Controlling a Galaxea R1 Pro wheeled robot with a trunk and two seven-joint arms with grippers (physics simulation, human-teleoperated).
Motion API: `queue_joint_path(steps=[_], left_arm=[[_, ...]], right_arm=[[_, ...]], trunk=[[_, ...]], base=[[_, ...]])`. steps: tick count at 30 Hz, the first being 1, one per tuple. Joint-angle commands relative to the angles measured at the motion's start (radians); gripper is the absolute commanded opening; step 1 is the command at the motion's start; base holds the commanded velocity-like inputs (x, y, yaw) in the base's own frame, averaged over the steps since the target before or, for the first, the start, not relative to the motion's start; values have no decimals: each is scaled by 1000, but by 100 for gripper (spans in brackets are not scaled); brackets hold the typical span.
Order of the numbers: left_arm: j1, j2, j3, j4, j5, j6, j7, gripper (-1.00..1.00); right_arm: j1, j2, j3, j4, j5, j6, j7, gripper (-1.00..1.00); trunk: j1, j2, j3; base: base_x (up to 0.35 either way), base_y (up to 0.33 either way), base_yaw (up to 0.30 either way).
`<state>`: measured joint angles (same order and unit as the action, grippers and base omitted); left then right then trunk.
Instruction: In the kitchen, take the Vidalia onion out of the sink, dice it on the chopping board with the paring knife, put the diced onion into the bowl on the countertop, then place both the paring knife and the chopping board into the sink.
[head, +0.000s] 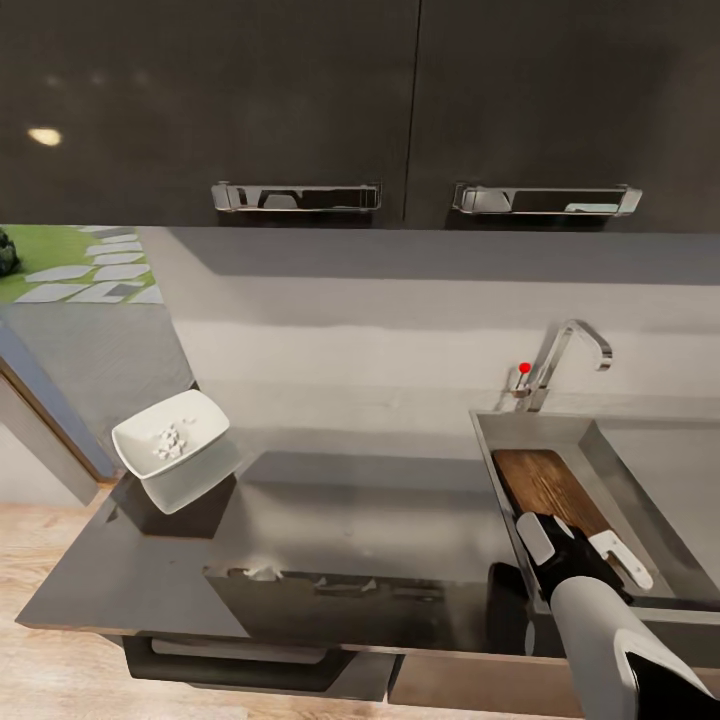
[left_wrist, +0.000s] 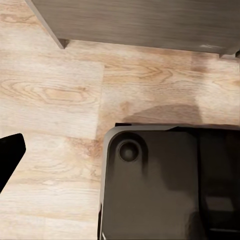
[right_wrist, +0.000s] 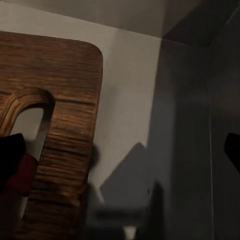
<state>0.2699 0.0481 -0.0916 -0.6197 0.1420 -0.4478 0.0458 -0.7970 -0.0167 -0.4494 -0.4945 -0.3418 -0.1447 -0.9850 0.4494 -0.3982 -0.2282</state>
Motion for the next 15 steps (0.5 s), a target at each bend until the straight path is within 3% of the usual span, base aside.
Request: queue_joint_path(steps=[1, 15], left_arm=[[0, 1, -8, 0, 10, -2, 5, 100], [0, 2, -8, 4, 10, -2, 5, 100]], right_arm=[[-1, 0, 2, -1, -8, -10, 0, 100], [-1, -2, 3, -54, -7, -9, -4, 100]], trunk=[[1, -2, -2], [1, -2, -2]], base=[[0, 0, 0], [0, 0, 0]])
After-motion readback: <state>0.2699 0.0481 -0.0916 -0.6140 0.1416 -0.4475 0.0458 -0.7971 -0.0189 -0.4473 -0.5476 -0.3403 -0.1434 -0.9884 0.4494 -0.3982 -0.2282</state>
